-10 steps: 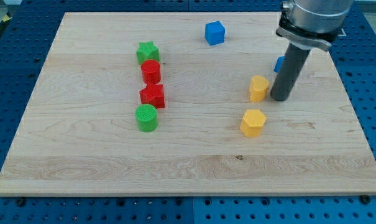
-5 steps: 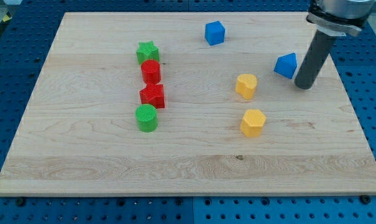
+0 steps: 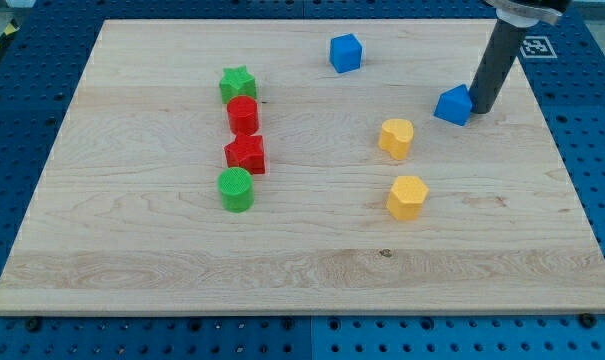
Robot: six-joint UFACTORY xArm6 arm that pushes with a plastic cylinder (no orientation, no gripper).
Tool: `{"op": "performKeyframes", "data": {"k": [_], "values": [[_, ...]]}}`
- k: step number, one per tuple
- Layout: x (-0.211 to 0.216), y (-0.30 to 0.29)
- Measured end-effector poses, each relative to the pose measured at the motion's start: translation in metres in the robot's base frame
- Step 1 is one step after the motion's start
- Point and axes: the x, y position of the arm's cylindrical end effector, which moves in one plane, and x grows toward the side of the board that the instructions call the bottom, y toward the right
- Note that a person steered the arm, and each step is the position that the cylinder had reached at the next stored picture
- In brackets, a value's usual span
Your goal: Move the blue triangle above the yellow heart
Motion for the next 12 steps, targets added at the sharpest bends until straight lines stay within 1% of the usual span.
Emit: {"op": "performKeyframes", "data": {"k": [2,4,5,6,7,9,10,11,12], "values": [[0.000,-0.022],[0.019,-0.022],[0.019,-0.024],[-0.001,-0.024],[-0.003,-0.027],[0.019,-0.026],[0.019,-0.026],[0.019,-0.037],[0.019,-0.062]]}}
